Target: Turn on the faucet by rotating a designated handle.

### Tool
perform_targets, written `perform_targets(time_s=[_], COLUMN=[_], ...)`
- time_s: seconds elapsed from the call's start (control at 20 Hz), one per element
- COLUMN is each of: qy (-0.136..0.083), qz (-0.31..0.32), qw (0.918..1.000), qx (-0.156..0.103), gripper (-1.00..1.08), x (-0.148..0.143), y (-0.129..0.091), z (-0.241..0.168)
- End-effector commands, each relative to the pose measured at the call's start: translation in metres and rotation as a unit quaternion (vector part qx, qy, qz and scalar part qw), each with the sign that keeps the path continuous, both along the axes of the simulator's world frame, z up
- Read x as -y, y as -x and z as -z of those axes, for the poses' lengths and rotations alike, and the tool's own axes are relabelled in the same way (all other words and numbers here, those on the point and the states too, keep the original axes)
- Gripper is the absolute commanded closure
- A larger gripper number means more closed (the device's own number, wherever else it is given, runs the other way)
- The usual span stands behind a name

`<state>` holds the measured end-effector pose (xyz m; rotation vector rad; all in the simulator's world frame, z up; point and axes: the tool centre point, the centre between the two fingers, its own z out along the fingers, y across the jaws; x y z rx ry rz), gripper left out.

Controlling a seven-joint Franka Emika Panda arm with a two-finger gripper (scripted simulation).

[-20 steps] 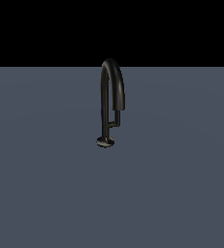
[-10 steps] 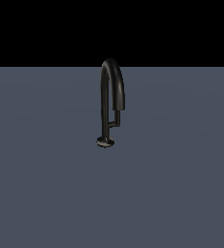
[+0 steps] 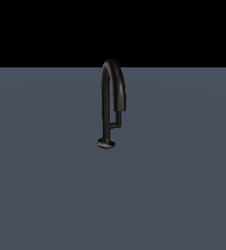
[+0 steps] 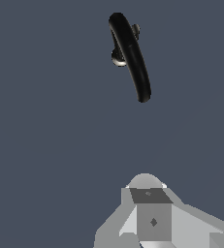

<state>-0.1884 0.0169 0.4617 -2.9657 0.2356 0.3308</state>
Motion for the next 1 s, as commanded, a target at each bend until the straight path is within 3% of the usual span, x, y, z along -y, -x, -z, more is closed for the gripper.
perform_targets(time_s=[0.0, 0.5, 0.95], qy=[-0.013, -0.068, -0.119], qz=[0.015, 0.075, 0.13], qw=[0.9996, 0.9906, 0.9711], qx=[-0.018, -0.093, -0.161], gripper=[1.08, 1.08, 1.08], x=[0.0, 0.002, 0.007], y=[-0.014, -0.069, -0.116], z=[0.004, 0.028, 0.057])
